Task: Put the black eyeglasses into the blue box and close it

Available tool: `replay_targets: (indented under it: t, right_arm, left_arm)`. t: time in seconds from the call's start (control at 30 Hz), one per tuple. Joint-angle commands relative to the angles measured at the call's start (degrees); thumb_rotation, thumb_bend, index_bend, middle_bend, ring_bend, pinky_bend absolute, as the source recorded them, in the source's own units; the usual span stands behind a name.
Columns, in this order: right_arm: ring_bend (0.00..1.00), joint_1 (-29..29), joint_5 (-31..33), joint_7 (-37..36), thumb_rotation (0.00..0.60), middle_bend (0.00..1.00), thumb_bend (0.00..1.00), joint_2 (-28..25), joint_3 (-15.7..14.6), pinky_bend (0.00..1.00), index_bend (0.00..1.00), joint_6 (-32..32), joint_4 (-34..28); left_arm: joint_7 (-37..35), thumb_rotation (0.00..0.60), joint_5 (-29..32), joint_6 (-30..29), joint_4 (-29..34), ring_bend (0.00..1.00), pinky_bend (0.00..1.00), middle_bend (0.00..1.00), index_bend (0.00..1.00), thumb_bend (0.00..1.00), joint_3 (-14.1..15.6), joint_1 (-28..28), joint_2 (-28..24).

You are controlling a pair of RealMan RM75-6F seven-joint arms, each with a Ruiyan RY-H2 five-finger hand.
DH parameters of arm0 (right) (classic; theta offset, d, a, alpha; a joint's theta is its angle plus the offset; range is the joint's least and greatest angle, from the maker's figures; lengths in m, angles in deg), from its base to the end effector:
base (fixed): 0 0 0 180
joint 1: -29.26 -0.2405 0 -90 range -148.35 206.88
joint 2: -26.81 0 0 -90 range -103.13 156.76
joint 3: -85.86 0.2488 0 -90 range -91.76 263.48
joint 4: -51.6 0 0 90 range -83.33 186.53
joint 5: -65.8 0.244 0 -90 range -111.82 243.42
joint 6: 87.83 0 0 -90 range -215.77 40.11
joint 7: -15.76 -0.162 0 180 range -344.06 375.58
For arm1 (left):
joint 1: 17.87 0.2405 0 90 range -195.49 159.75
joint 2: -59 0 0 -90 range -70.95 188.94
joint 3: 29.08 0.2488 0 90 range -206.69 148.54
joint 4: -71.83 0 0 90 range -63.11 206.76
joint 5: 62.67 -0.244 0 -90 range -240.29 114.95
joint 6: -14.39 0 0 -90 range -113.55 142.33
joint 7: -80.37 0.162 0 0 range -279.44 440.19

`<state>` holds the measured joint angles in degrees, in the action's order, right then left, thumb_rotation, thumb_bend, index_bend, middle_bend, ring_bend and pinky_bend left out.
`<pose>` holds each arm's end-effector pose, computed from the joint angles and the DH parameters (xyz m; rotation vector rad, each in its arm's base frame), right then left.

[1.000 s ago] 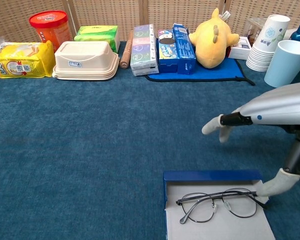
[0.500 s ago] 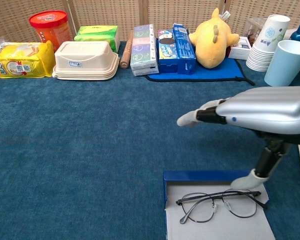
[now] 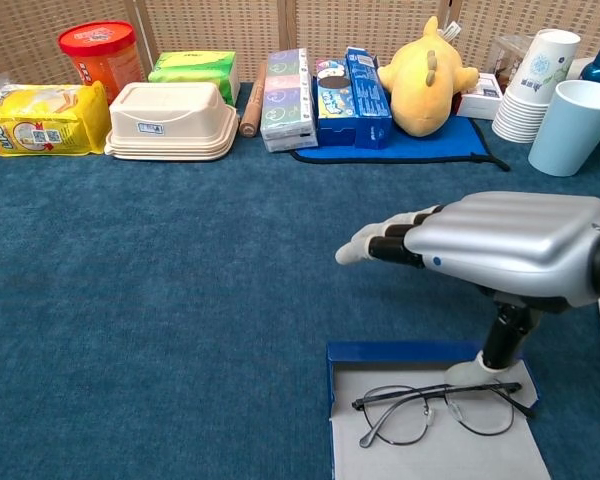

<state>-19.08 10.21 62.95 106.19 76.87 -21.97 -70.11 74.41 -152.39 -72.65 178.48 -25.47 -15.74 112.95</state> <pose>-0.0880 -0.2077 -0.0482 2.2745 -0.8122 0.6732 -0.2967 0.1353 0.1413 -1.3259 -1.1512 -0.9233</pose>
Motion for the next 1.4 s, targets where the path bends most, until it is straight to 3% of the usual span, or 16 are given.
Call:
replay_targets:
  t: [0.03, 0.77, 1.4]
  right_arm:
    - [0.0, 0.45, 0.23, 1.39, 0.489, 0.03, 0.19, 0.92, -0.21, 0.12, 0.0, 0.19, -0.03]
    - [0.0, 2.29, -1.97, 5.1, 0.493, 0.0, 0.19, 5.59, -0.13, 0.11, 0.0, -0.66, 4.1]
    - [0.0, 3.31, -2.9, 2.89, 0.492, 0.0, 0.19, 7.05, 2.42, 0.1, 0.0, -2.23, 7.86]
  left_arm:
    - [0.04, 0.587, -0.06, -0.09, 0.0, 0.08, 0.0, 0.1, 0.07, 0.28, -0.03, 0.01, -0.05]
    - [-0.27, 0.586, -0.4, -1.21, 0.04, 0.08, 0.0, 0.1, 0.07, 0.28, -0.04, 0.59, -0.76]
    - [-0.61, 0.583, -0.42, -1.6, -0.15, 0.08, 0.0, 0.1, 0.07, 0.28, 0.04, 0.97, -1.1]
